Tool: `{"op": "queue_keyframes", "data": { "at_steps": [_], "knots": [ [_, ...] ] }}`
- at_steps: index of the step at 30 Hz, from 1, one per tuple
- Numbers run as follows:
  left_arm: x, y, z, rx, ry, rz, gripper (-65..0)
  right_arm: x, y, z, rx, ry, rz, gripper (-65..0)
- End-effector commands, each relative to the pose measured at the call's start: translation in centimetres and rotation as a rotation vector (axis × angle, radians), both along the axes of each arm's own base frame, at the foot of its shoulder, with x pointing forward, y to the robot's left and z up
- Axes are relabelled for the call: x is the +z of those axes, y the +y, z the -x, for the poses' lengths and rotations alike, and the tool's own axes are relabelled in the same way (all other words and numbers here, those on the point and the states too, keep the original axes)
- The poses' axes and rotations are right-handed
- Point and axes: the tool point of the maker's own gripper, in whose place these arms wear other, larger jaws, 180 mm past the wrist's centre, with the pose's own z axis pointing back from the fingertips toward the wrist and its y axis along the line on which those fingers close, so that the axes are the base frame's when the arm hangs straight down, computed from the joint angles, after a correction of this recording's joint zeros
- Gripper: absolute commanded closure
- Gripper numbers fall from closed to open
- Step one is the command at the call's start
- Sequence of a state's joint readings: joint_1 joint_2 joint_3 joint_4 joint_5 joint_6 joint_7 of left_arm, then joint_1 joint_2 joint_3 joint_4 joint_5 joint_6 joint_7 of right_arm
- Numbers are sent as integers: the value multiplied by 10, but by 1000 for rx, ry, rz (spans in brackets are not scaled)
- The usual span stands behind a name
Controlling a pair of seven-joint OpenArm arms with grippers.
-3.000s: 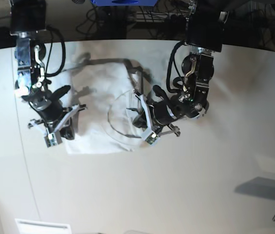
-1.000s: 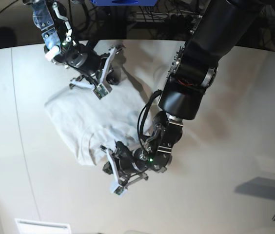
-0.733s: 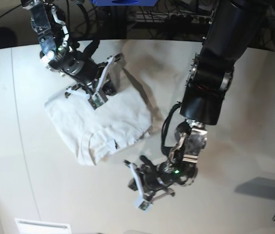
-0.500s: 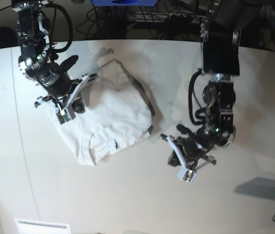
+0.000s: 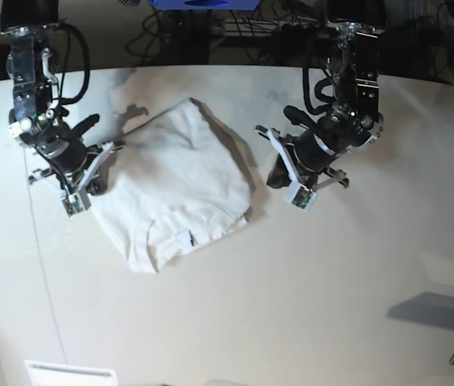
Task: Fold the T-shirt properly
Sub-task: 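Release the shirt and regrip its edges with both grippers, then pull the shirt edges with both grippers to square the folded shirt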
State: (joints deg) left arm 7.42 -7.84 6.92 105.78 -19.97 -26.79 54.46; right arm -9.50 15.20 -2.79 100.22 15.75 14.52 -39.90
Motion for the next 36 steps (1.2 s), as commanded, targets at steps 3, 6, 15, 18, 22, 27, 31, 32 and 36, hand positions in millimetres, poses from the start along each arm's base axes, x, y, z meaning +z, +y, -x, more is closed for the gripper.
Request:
{"op": "queue_keyframes", "data": {
  "at_steps": [3, 6, 15, 18, 22, 27, 31, 32, 36],
  "knots": [
    [-10, 3, -5, 14, 21, 13, 0, -14, -11, -1, -20, 20, 5, -9],
    [-26, -7, -9, -9, 65, 23, 0, -31, -12, 12, -23, 70, 4, -9],
    [-35, -43, -46, -77, 61, 66, 0, -39, -6, 30, -21, 66, -25, -9],
    [-32, -47, -62, -71, 58, 78, 0, -39, -4, 35, -17, 68, -27, -9],
    [-24, -56, -86, -66, 47, 97, 0, -36, 7, 43, -17, 70, -52, -9],
    [-14, -73, -114, -69, 47, 129, 0, -36, 15, 51, -17, 77, -71, -9],
    [-5, -82, -134, -65, 27, 160, 0, -38, 24, 55, -26, 84, -99, -9],
    [-4, -84, -139, -65, 20, 168, 0, -38, 24, 55, -26, 84, -99, -9],
    [-9, -100, -148, -110, 34, 153, 0, -35, 28, 53, -26, 74, -110, -9]
  ]
}}
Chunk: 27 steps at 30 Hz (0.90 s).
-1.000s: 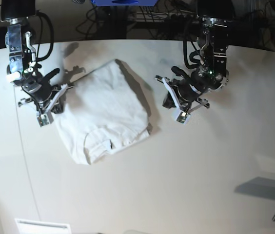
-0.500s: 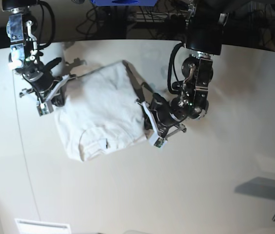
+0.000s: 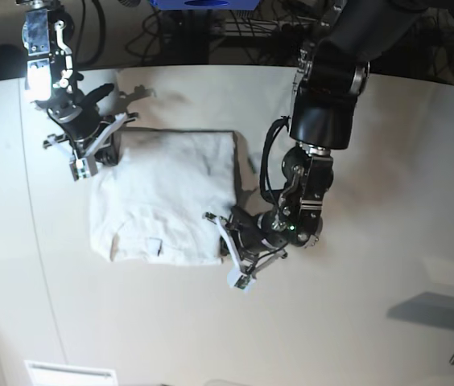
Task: Fold the T-shirt properly
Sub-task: 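Pull the shirt edges with both grippers to square the folded shirt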
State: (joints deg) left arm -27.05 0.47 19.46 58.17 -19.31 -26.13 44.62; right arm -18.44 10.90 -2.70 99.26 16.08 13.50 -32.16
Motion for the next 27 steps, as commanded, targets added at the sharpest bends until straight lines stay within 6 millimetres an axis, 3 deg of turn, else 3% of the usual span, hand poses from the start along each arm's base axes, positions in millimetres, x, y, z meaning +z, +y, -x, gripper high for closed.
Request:
{"op": "queue_keyframes", "data": {
  "at_steps": [1, 8, 14, 19, 27],
  "knots": [
    [23, -13, -16, -12, -66, 50, 0, 1, 5, 5, 23, 16, 2, -9],
    [31, -14, -21, -15, -100, 58, 0, 17, 3, -6, 21, -37, 8, -9],
    [46, 38, -23, 66, -163, -35, 0, 29, -10, -15, 34, -108, 38, -9],
    [48, 58, 5, 73, -179, -92, 0, 33, -13, -24, 35, -126, 46, -9],
    [16, 45, 61, 48, -99, -70, 0, 30, -15, -28, 30, -120, 49, -9]
  ]
}}
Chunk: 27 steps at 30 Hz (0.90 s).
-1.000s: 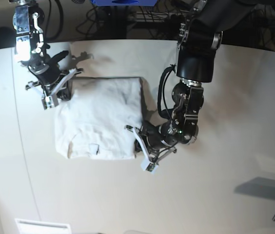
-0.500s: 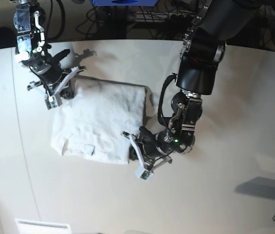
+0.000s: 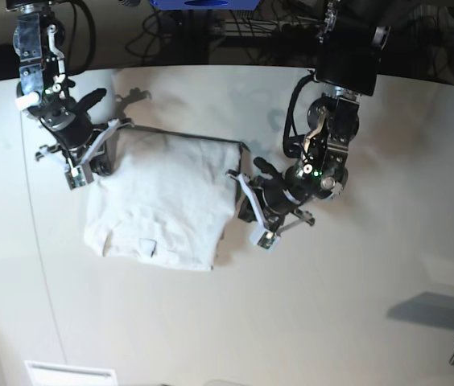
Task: Fold the T-shirt properly
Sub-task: 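Pull the shirt edges with both grippers to square the folded shirt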
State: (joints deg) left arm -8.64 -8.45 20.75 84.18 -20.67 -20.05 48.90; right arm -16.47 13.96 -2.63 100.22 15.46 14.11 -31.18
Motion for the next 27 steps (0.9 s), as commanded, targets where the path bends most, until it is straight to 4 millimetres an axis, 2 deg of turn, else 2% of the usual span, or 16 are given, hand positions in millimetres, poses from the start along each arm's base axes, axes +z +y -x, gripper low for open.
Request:
{"op": "queue_keyframes", "data": {
  "at_steps": [1, 5, 12, 27],
  "knots": [
    [16, -10, -7, -6, -47, 35, 0, 10, -3, -13, -2, -45, -4, -9],
    [5, -16, 13, -10, -13, 51, 0, 1, -6, -20, -12, -27, -1, -9],
    [2, -21, 28, -16, -2, 65, 0, 7, -2, -28, -8, -47, -9, -9],
    [7, -21, 28, -18, -15, 66, 0, 10, -4, -31, -6, -57, -5, -9]
  ]
}}
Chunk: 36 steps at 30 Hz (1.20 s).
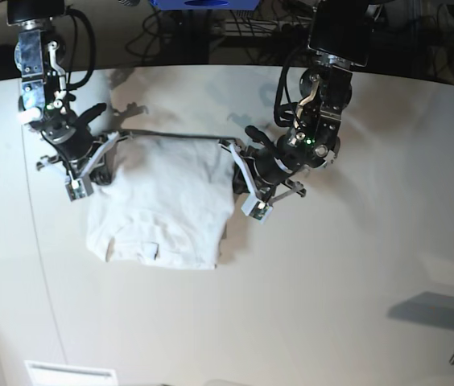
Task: Fold the T-shirt properly
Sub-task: 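Pull the shirt edges with both grippers to square the folded shirt, then pinch the collar edge with both grippers and straighten it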
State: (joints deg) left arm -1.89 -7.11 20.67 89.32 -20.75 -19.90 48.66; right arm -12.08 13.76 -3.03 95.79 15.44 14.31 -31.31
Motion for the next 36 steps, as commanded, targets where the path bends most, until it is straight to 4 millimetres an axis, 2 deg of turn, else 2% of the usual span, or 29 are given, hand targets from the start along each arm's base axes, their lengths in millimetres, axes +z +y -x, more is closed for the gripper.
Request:
{"op": "queue_keyframes", "data": {
  "at_steps": [1, 11, 19, 27, 29, 32, 36],
  "knots": [
    [13, -4, -8, -4, -41, 19, 0, 17, 0, -14, 3, -65, -7, -9],
    [12, -4, -7, -4, -37, 19, 0, 24, -1, -24, 2, -87, -6, -9],
    [9, -4, -2, -4, -28, 21, 0, 5, -5, -25, -12, -39, -9, -9],
    [11, -3, -2, -4, -34, 19, 0, 9, -5, -29, -12, -52, -9, -9],
    [15, 6, -4, 26, -45, 22, 0, 12, -4, -32, -11, -61, -9, -9],
    [27, 32, -13, 106, -83, 22, 0, 16, -6, -33, -7, -71, -3, -9],
    [31, 58, -23, 168, -72, -13, 0, 22, -8, -35, -14, -90, -1, -9]
  ]
}}
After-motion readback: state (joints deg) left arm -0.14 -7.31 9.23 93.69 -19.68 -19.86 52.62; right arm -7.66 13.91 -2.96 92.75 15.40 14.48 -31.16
